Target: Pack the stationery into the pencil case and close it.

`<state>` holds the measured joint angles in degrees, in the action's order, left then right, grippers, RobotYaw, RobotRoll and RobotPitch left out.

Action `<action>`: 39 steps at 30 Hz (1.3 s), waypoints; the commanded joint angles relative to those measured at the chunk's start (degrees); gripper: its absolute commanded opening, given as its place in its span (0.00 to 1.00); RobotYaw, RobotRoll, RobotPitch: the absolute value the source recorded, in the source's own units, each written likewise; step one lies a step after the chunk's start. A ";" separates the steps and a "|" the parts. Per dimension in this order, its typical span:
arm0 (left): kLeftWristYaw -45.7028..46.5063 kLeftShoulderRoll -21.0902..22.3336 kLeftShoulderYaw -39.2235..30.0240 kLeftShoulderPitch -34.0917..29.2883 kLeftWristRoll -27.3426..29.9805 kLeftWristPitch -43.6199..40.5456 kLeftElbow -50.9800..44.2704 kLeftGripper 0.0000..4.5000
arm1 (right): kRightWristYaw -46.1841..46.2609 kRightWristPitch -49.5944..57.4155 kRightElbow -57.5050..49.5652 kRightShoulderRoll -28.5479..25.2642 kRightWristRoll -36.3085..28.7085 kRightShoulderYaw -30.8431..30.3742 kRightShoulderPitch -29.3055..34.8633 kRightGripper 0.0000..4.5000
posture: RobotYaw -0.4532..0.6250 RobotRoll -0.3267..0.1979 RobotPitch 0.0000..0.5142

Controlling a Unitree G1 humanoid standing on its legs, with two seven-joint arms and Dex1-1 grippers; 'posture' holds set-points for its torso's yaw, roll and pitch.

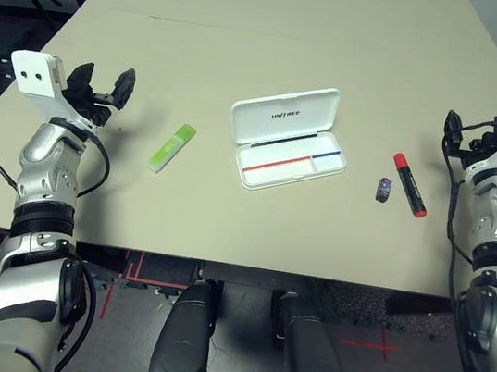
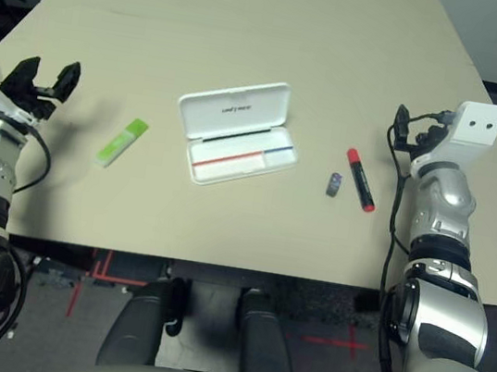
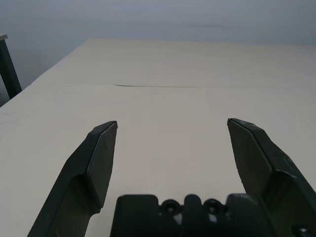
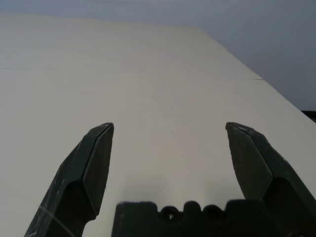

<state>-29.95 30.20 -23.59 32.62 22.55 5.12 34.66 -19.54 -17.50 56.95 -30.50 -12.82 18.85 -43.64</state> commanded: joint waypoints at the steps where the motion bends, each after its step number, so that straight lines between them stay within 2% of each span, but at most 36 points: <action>1: 0.11 0.44 -0.25 -0.62 -0.17 0.10 -0.20 1.00 | -0.01 0.10 0.38 0.40 -0.75 0.79 -0.13 1.00 | 0.46 0.62 0.38; 9: -0.48 -0.54 0.93 -0.12 -0.22 -0.60 -0.62 1.00 | -0.93 0.66 -1.66 -0.04 -1.51 1.06 1.43 1.00 | 0.43 0.62 0.40; 13: -1.21 -0.86 1.32 0.11 0.41 -1.50 -1.86 1.00 | -5.58 3.15 -4.57 -0.26 -3.60 1.13 2.90 1.00 | 0.40 0.62 0.38; 19: -3.89 -0.57 2.52 -0.60 1.88 -4.74 -7.13 1.00 | -21.68 12.77 -11.77 -3.47 -7.19 -1.10 6.80 1.00 | 0.38 0.62 0.35; 27: -5.83 0.26 3.44 -3.54 3.87 -11.85 -18.47 1.00 | -38.65 21.03 -18.74 -9.86 -7.24 -4.91 9.60 1.00 | 0.39 0.62 0.33; 39: -8.86 4.81 7.12 -8.01 5.08 -24.38 -35.05 1.00 | -52.81 29.76 -23.29 -16.59 -4.34 -12.92 8.68 1.00 | 0.44 0.62 0.34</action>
<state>-37.53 33.95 -17.90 25.66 26.98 -17.05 2.38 -70.73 11.26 35.00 -46.11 -18.02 7.21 -34.68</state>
